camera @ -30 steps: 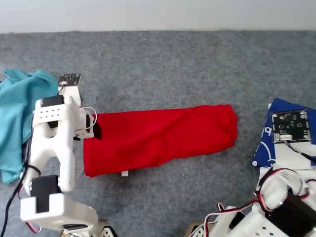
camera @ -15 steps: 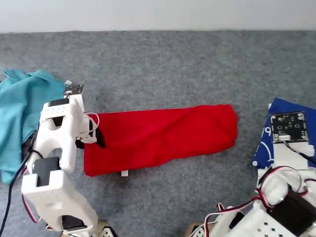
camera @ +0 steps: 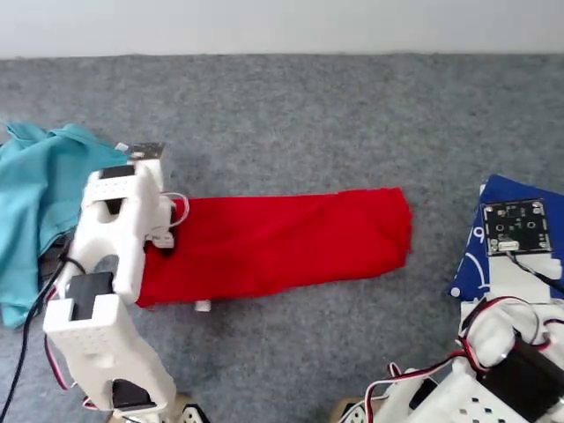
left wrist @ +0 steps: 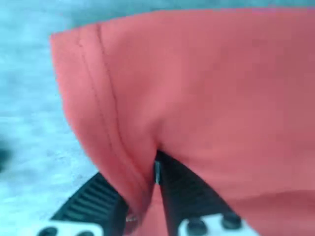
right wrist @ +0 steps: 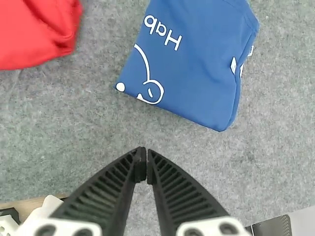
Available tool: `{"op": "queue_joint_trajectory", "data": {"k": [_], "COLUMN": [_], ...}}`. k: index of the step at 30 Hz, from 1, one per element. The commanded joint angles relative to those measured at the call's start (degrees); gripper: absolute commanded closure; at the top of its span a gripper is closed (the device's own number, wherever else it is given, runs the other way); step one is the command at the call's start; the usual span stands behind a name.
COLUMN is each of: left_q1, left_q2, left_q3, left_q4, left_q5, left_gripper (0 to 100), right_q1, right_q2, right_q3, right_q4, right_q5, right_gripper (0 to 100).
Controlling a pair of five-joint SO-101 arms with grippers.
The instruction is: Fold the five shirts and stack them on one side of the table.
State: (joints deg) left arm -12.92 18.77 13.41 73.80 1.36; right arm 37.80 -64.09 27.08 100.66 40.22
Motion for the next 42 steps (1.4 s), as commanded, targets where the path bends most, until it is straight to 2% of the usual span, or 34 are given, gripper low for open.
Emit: {"op": "queue_joint_trajectory", "data": {"k": [1,7,12,17,24,31,35,42], "left_q1": [-4.66,-5.1,-0.35,11.87,31.47,43.08,45.45,47.82], "left_q2": [-7.3,-14.86,-18.99,-25.23,-33.49,-30.68,-23.12,-8.0], "left_q3": [-0.92,-0.84,-0.75,-1.01,-1.36,-7.16,-11.91,-26.59], "left_q4": [0.97,3.96,6.77,10.29,9.41,6.51,5.36,5.8], "left_q5": [-1.58,-3.69,-2.46,1.67,2.55,2.55,3.08,5.1], "left_gripper": [99,99,99,99,99,98,93,93], "right_q1": [0.31,0.31,0.31,0.31,0.31,0.31,0.31,0.31], "right_q2": [-0.4,-0.4,-0.4,-0.4,-0.4,-0.4,-0.4,-0.4], "right_q3": [-0.09,0.09,0.18,0.18,0.26,0.26,0.26,0.26], "right_q4": [1.98,1.98,1.98,1.98,2.07,2.07,2.07,2.07], "right_q5": [0.35,0.44,0.44,0.44,0.44,0.44,0.44,0.44], "right_gripper": [98.4,98.4,98.4,98.4,98.4,98.4,98.4,98.4]}}
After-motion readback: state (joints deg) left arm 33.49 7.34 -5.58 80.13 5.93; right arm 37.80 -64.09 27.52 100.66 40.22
